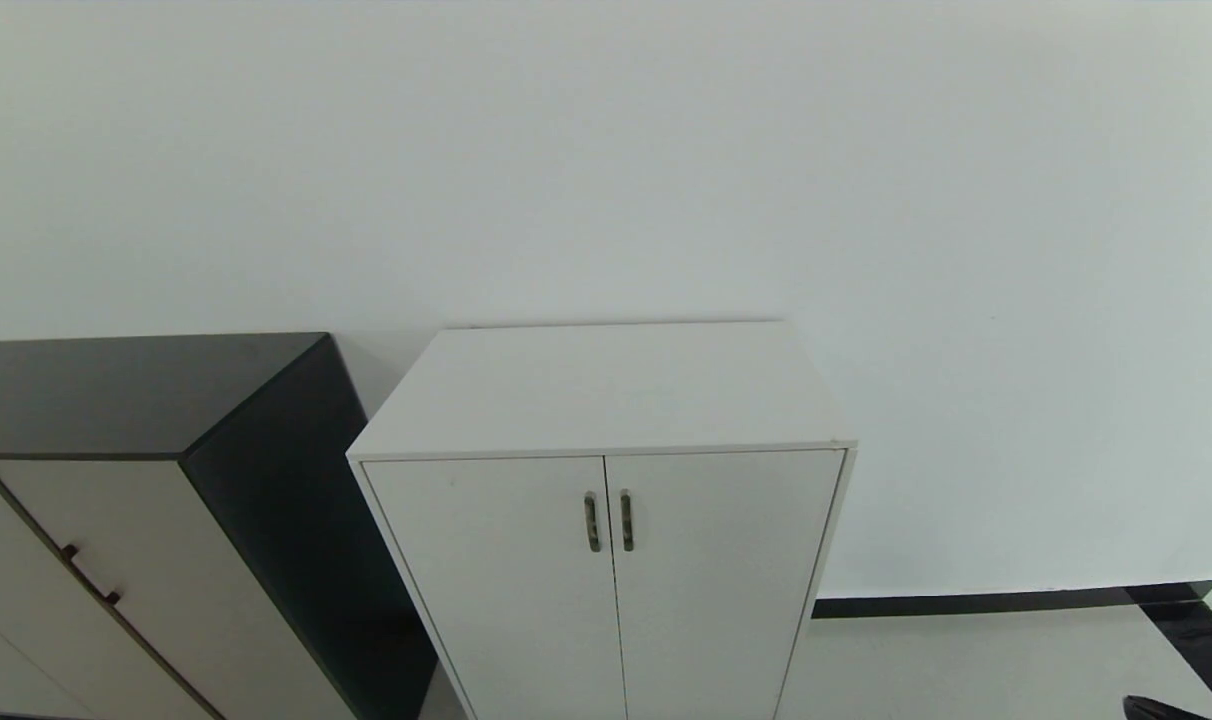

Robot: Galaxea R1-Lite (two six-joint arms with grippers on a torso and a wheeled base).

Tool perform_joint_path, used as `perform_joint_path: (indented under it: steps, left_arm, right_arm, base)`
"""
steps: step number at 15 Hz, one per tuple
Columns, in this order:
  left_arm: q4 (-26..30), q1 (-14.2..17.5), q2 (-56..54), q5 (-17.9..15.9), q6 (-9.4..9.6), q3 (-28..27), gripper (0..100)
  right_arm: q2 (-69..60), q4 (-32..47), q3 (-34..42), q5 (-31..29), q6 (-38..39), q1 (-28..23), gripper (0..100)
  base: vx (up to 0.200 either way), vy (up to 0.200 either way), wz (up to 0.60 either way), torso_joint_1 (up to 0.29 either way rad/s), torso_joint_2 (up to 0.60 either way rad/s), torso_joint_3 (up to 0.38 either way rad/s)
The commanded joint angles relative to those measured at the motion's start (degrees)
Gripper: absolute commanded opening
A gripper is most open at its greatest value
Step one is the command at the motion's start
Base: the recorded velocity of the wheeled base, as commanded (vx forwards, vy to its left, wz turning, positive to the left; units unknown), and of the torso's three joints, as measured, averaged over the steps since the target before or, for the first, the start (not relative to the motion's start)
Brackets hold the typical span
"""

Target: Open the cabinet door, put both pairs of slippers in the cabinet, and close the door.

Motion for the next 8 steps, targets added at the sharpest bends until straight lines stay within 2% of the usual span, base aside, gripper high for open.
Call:
perform_joint_path:
  steps: [1,4,5,8]
  left_arm:
    - [0.0,0.0,0.0,0.0,0.01,0.0,0]
    - [0.0,0.0,0.0,0.0,0.01,0.0,0]
    - [0.0,0.0,0.0,0.0,0.01,0.0,0]
    - [0.0,0.0,0.0,0.0,0.01,0.0,0]
  right_arm:
    - [-29.5,22.7,0.2,2.2,0.0,-0.5,0]
    - [-40.3,27.1,-1.5,4.7,1.6,1.5,0]
    - [-41.6,27.1,-1.5,5.0,1.8,4.8,0]
    - [-40.8,27.1,-1.5,5.0,1.3,6.3,0]
  base:
    - [0.0,0.0,0.0,0.0,0.0,0.0]
    - [0.0,0.0,0.0,0.0,0.0,0.0]
    - [0.0,0.0,0.0,0.0,0.0,0.0]
    - [0.0,0.0,0.0,0.0,0.0,0.0]
